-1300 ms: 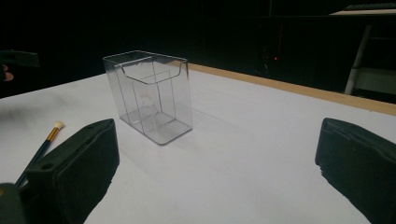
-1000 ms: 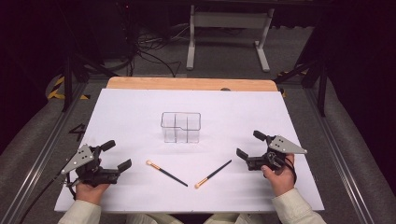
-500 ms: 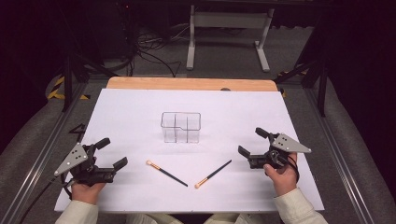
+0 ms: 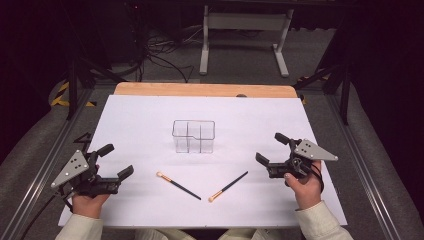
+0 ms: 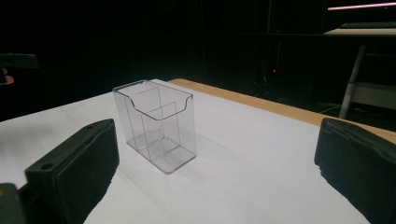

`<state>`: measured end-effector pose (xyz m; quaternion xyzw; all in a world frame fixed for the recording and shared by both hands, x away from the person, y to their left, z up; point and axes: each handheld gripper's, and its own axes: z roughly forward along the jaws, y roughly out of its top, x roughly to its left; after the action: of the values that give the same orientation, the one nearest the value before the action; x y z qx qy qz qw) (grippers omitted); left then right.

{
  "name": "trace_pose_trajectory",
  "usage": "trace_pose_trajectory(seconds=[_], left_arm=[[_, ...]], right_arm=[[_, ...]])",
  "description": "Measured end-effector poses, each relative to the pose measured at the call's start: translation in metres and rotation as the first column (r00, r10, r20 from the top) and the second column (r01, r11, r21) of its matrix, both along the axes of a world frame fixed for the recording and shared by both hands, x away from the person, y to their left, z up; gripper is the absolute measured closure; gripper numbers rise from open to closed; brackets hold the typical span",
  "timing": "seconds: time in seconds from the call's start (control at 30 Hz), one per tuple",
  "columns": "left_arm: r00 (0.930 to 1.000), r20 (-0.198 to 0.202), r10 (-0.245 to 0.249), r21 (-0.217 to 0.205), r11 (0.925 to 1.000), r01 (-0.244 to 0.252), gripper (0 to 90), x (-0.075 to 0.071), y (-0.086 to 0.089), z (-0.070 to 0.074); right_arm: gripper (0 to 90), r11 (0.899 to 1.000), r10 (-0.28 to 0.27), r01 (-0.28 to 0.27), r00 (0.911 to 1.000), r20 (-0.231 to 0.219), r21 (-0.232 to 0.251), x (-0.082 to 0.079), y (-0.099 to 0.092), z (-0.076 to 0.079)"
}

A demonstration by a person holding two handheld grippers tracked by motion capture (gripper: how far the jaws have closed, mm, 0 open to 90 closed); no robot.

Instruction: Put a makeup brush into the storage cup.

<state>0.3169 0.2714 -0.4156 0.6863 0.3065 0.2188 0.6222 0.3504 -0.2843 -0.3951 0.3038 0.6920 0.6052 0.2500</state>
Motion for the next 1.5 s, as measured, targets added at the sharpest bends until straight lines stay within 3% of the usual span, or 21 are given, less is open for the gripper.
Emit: trace_pose_trajectory(seconds=[0.53,1.2,1.5], left_arm=[[1.0000,-0.004,0.005,0.001,1.0000,-0.005,0.2,0.001,-0.001,0.001],[0.9996,-0.017,0.021,0.015,0.9997,-0.020,0.2,0.003,0.000,-0.004],[0.9997,-0.021,0.016,0.015,0.9998,-0.015,0.2,0.003,0.000,-0.004]], right_arm=[[0.2,1.000,0.009,-0.009,0.9999,0.007,-0.007,-0.001,0.008,0.012],[0.4,0.992,0.121,-0.122,0.9924,-0.021,-0.033,0.015,0.066,0.019],[0.4,0.988,0.151,-0.151,0.9884,-0.017,-0.032,0.019,0.082,0.019]])
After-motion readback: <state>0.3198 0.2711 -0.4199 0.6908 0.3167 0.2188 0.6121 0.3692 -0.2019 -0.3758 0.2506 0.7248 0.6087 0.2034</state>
